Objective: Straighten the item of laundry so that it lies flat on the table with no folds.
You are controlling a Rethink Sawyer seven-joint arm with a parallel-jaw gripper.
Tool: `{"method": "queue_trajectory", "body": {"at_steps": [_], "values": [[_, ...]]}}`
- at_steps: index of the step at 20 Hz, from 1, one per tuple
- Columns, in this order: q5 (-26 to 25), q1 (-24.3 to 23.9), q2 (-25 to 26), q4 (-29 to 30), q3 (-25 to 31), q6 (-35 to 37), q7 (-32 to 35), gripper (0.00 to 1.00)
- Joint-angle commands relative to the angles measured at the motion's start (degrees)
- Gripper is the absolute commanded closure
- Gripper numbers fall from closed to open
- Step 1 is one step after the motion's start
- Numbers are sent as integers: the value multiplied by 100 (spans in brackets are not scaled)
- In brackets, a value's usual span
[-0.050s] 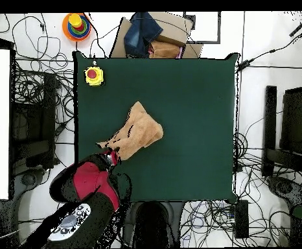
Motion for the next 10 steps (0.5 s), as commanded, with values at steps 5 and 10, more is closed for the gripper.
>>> {"method": "queue_trajectory", "body": {"at_steps": [5,10], "values": [[-260,-299,-277,435,1156,112,1041,100],[-90,-149,-242,547,1271,352,1180,100]]}}
